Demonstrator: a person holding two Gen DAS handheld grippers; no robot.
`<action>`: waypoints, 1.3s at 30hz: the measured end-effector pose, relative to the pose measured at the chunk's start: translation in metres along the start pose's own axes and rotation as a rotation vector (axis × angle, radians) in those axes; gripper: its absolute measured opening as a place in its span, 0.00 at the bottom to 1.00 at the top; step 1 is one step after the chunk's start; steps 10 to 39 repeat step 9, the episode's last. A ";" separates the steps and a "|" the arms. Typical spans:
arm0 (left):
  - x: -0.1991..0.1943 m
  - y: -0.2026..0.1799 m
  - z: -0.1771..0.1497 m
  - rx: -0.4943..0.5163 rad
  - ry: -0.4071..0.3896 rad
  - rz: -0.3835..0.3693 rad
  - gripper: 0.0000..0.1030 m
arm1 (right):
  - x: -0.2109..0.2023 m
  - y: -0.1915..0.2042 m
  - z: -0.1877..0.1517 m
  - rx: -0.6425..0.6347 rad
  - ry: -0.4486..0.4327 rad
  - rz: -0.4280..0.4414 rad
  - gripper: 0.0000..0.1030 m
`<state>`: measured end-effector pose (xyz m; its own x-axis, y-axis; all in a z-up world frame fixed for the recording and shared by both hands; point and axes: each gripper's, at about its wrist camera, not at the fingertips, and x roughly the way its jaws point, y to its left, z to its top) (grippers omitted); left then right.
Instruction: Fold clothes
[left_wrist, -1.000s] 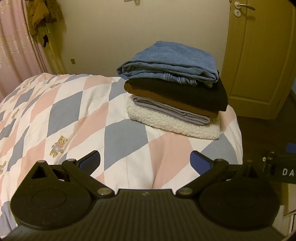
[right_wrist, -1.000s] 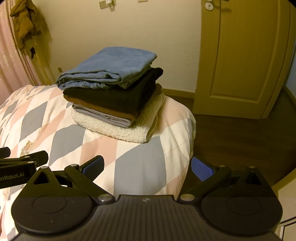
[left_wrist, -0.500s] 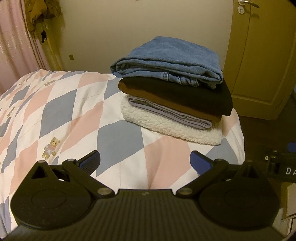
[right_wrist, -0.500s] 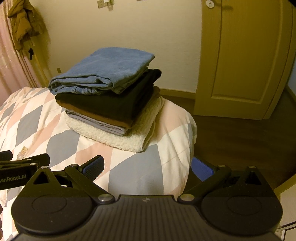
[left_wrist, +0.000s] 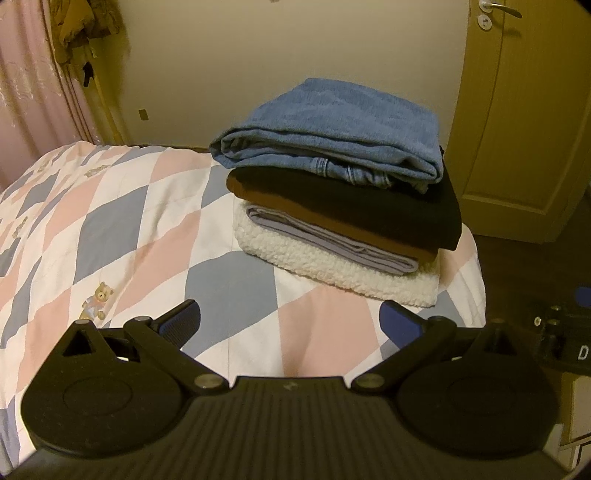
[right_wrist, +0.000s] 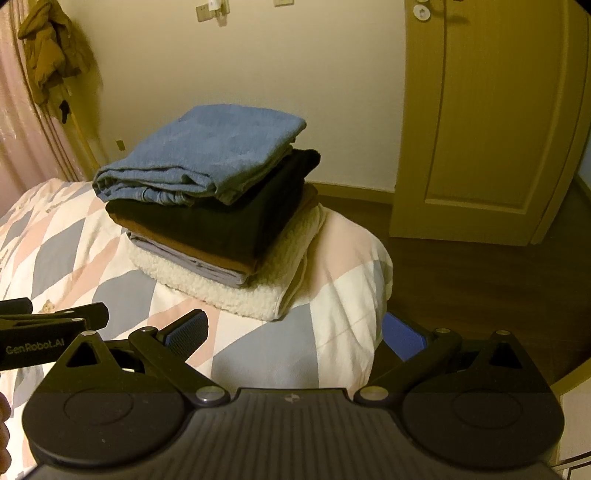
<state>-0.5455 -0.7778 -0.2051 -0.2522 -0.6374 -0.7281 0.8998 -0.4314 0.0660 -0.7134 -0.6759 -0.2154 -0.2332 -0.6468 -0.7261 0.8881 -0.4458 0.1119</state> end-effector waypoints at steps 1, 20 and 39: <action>-0.002 -0.001 0.001 -0.001 -0.003 0.001 0.99 | -0.001 -0.001 0.002 0.001 -0.003 0.002 1.00; -0.043 0.001 0.014 -0.032 -0.054 0.016 0.99 | -0.028 -0.002 0.018 -0.007 -0.049 0.035 1.00; -0.043 0.001 0.014 -0.032 -0.054 0.016 0.99 | -0.028 -0.002 0.018 -0.007 -0.049 0.035 1.00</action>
